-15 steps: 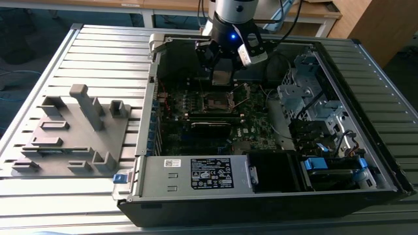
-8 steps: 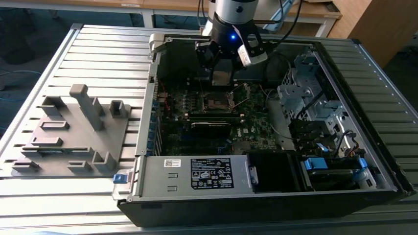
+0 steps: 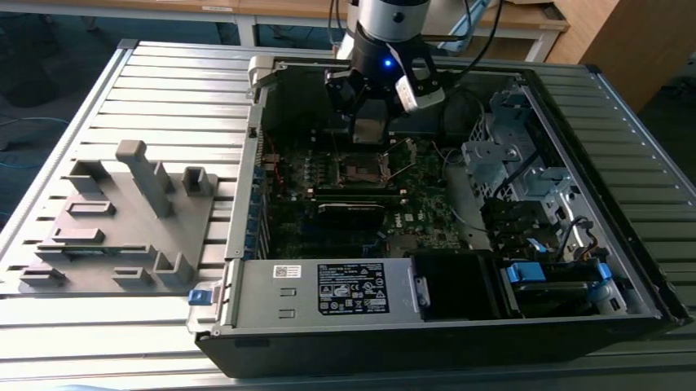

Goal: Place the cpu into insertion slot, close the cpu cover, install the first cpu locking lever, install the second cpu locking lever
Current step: 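Place the cpu into insertion slot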

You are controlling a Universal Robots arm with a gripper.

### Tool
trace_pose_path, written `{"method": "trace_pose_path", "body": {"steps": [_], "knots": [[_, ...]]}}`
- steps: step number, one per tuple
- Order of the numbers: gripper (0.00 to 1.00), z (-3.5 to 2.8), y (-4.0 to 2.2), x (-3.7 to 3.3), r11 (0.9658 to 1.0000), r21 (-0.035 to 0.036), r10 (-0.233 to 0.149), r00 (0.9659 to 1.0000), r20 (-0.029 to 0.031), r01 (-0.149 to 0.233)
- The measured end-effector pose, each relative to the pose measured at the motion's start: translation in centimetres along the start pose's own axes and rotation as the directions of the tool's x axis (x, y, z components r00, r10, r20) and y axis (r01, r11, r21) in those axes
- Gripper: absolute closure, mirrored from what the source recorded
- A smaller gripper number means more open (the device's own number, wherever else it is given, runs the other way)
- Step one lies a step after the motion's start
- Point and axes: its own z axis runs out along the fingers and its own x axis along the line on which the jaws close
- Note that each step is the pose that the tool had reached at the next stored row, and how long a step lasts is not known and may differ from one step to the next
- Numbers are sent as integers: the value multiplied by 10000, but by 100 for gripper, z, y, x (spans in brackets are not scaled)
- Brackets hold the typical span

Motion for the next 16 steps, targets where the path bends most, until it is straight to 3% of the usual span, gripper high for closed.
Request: {"method": "trace_pose_path", "body": {"steps": [16], "knots": [[46, 34, -3, -1, 10000, -1, 0, 10000, 1, 0]]}}
